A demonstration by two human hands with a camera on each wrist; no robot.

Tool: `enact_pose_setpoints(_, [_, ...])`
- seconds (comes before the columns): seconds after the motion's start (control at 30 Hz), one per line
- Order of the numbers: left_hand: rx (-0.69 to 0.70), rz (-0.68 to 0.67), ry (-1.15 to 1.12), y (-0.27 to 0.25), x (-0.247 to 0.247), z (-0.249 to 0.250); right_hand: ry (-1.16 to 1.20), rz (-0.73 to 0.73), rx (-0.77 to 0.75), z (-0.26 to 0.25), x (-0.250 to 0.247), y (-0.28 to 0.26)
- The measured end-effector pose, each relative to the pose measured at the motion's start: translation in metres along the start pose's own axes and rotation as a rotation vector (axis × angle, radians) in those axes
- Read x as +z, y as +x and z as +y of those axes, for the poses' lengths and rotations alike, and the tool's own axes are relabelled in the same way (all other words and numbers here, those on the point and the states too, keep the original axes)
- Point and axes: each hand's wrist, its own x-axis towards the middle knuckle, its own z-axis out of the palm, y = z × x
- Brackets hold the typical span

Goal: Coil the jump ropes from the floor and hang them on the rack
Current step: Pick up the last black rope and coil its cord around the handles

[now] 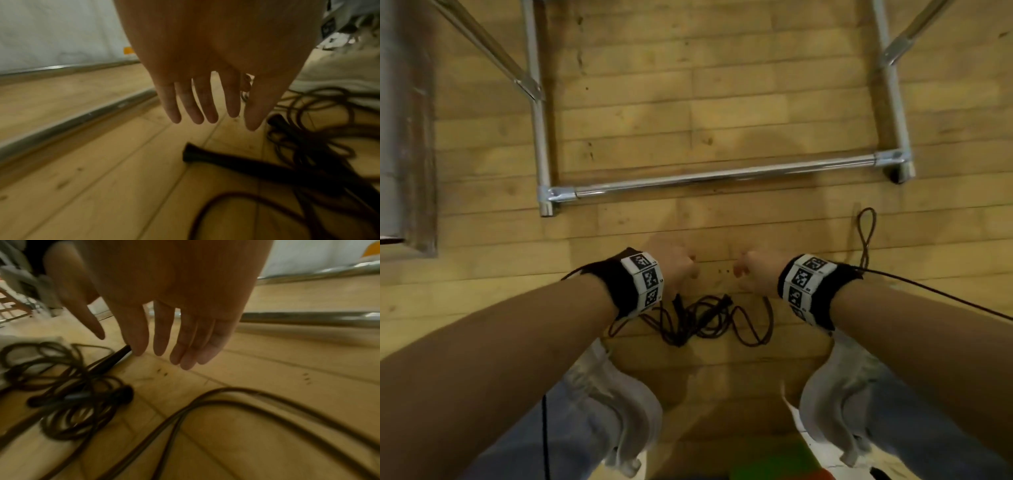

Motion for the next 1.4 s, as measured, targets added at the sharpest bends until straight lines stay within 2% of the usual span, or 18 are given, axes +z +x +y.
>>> enact_pose_setpoints(0.13, [-0.029,-0.061,0.154,0.014,0.030,0.002,-0.142,-0.078,-0.109,-0.017,0.032,0.019])
enact_pose_setpoints(0.27, [-0.060,-0.025,0.143,0.016,0.038,-0.006,-0.256,-0.063,-0.113,-0.025,0.048,0.028])
enact_pose_setpoints(0.33, [-0.100,0.010,0.119,0.014,0.034,-0.018,-0.193,-0.047,-0.094,-0.022,0.040,0.030])
enact_pose_setpoints(0.57, [-0.263,0.241,-0.030,-0.003,-0.013,-0.055,0.413,0.288,0.014,-0.002,-0.038,0.016])
enact_pose_setpoints(0.67, [-0.375,0.330,-0.085,-0.014,-0.052,-0.062,0.543,0.423,0.016,-0.005,-0.076,-0.003])
enact_pose_setpoints(0.8, [-0.440,0.418,-0.143,-0.037,-0.109,-0.060,0.626,0.626,-0.026,-0.017,-0.113,-0.035])
enact_pose_setpoints(0.9, [-0.502,0.560,-0.269,-0.063,-0.144,-0.049,0.633,0.757,-0.041,-0.026,-0.137,-0.066])
enact_pose_setpoints(1.13, [-0.575,1.077,-0.618,-0.148,-0.219,-0.016,0.762,1.096,-0.155,-0.048,-0.194,-0.162])
enact_pose_setpoints(1.3, [-0.451,1.309,-0.920,-0.202,-0.255,0.015,0.715,1.303,-0.231,-0.071,-0.224,-0.238])
enact_pose_setpoints(1.4, [-0.341,1.354,-1.011,-0.227,-0.272,0.036,0.775,1.310,-0.335,-0.084,-0.234,-0.274])
